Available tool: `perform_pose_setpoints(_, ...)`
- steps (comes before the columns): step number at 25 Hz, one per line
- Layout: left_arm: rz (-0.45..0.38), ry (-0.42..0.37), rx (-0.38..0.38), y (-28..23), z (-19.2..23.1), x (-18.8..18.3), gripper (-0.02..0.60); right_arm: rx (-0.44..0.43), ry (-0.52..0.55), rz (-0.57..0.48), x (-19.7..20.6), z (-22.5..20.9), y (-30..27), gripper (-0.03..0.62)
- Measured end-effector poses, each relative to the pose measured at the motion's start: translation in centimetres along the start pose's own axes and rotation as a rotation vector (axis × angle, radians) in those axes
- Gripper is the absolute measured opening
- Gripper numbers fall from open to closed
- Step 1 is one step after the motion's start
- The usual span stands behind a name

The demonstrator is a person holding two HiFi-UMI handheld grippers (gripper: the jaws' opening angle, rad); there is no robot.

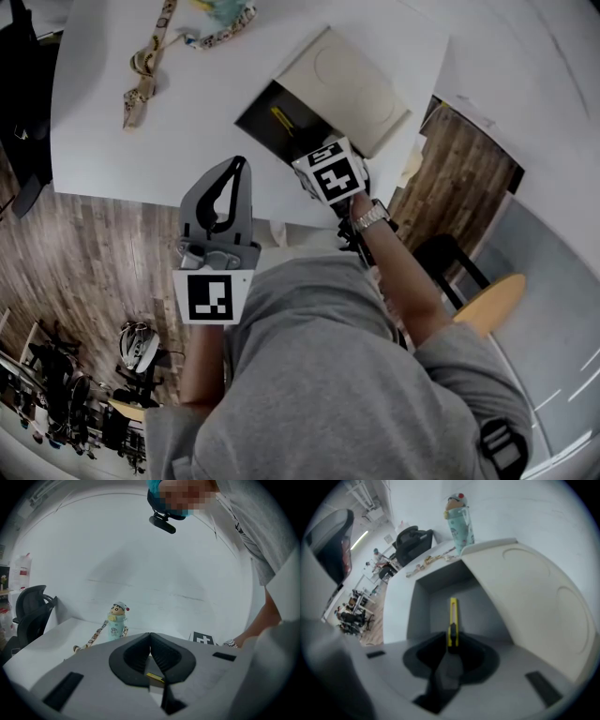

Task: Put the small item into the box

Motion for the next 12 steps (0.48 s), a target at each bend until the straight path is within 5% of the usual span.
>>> perform_pose_setpoints(12,-0.018,-0.021,0.009,1.3,-0.1,-0.6,0.032,0.045,-0.009,-0.049,-0.8,-0.5,1.3,0.106)
Point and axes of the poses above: the fingertips, and each gripper's own axes: y backward along the fingers, z to its left, x out of its underside, the point moved 4 cm from there along y, backward along the fingers, and after that the axes turned 13 degrees about -z, right-handed, at the moved point
